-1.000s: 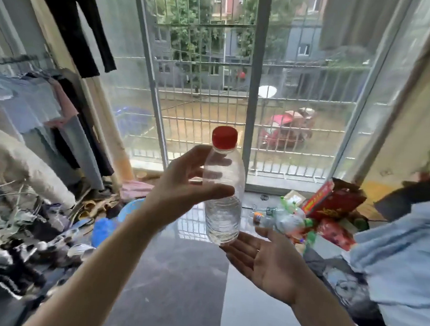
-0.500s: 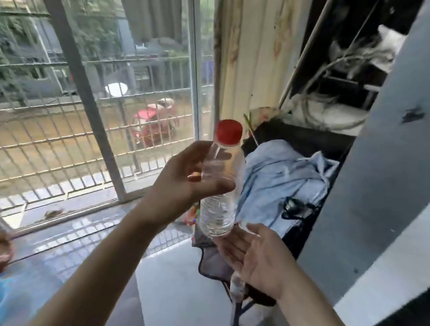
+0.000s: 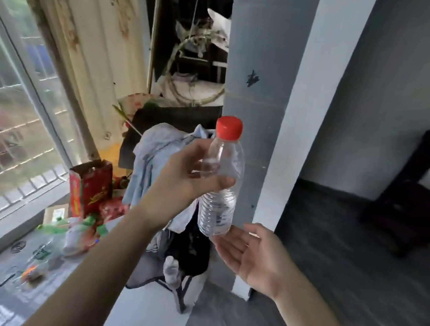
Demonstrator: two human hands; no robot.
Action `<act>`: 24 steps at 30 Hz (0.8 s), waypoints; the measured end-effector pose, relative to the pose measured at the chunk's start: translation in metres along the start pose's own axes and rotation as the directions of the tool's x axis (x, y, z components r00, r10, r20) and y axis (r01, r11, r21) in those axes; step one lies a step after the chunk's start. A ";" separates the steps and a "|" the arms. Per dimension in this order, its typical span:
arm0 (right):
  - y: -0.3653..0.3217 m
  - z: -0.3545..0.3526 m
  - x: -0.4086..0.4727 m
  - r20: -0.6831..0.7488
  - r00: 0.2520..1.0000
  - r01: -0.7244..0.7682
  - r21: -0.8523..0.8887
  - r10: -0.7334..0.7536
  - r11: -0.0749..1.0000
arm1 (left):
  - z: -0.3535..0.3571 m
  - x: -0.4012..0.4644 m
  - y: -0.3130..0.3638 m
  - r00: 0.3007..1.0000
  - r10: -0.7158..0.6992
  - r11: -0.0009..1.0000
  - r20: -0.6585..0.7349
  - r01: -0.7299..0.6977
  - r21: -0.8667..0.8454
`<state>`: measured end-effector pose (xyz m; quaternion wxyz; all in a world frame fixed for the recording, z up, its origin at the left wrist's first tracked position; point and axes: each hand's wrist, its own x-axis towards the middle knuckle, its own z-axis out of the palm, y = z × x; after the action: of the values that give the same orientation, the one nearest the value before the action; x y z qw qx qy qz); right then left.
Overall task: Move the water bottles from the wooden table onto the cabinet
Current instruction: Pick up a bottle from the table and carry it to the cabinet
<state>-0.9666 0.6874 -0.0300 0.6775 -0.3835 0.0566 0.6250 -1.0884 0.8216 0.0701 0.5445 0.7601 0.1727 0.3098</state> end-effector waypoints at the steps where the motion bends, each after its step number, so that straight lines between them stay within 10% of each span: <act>1: -0.002 -0.011 -0.009 -0.019 0.999 0.028 0.023 -0.027 0.999 | 0.012 0.004 -0.002 0.999 0.006 1.000 0.036 -0.005 -0.024; 24: -0.130 -0.238 -0.256 -0.394 0.768 0.614 0.230 -0.504 0.755 | 0.390 0.061 0.097 0.728 0.295 0.936 0.618 -0.089 -0.342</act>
<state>-0.8092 0.3510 0.0038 0.8736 -0.3497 0.1515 0.3028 -0.7927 0.5433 0.0941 0.6395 0.7460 -0.1583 0.0978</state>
